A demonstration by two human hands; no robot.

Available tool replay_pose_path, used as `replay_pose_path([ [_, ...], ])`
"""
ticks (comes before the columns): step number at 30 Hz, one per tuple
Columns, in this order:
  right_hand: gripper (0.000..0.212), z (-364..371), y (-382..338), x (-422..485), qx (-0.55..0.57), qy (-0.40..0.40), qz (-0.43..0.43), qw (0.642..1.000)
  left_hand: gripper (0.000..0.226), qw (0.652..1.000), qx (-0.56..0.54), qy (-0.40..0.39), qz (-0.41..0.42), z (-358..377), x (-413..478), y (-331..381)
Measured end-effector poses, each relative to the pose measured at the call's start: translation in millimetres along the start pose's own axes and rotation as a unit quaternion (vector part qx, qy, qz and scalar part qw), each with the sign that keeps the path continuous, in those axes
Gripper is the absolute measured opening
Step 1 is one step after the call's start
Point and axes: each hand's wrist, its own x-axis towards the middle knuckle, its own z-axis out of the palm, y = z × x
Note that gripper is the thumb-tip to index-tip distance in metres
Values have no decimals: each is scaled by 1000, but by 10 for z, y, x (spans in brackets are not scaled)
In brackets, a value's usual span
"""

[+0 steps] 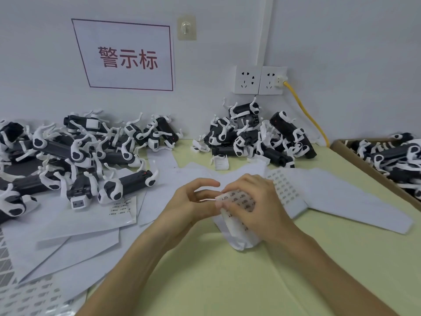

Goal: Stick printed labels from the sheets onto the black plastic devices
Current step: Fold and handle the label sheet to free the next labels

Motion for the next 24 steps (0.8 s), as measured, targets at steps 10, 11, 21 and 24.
replay_pose_path([
  [10, 10, -198, 35, 59, -2, 142, 11, 990, 23, 917, 385, -71, 73, 290, -98, -190],
  [11, 10, -200, 37, 61, -1, 144, 8, 990, 15, 915, 389, -64, 87, 296, -102, -197],
  [21, 10, -252, 83, 65, 5, 75, -1, 997, 13, 908, 380, -166, 55, 181, -101, -89],
  [24, 11, -168, 161, 38, -27, -48, 32, 998, 16, 877, 420, -227, 50, 134, -116, -83],
])
